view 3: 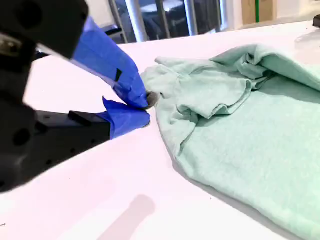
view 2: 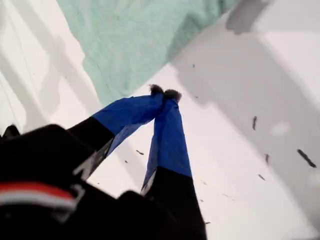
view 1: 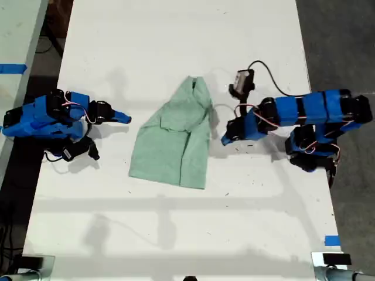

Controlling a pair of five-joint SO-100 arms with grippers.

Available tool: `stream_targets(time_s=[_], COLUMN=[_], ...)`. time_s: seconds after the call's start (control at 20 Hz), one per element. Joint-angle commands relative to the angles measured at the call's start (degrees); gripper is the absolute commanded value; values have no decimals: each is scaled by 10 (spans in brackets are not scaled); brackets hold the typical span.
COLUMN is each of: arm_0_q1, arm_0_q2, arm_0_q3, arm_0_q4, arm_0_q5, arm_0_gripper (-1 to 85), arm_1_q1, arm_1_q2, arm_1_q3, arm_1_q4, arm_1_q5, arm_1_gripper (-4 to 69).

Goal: Fold t shirt

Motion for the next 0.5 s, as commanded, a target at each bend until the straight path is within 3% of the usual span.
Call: stream_targets(time_s=[0.0,0.2,0.35,0.45], arm_0_q1=[-13,-12,-18,-14], arm_0_q2=[4,4,4,4], arm_0_q3=[0,0,0,0], arm_0_q4=[4,4,2,1], arm_0_q5=[-15,-14,-6,-7], arm_0_gripper=[0,-1,-1,-1], arm_1_q1=[55,111,108,105], arm_1_q2=[338,718,714,714], arm_1_q3=[279,461,526,526], arm_1_q4=[-35,146,92,99], arm_1_q5=[-27,-84,-105,-92], arm_1_gripper=[-9,-8,-8,-8])
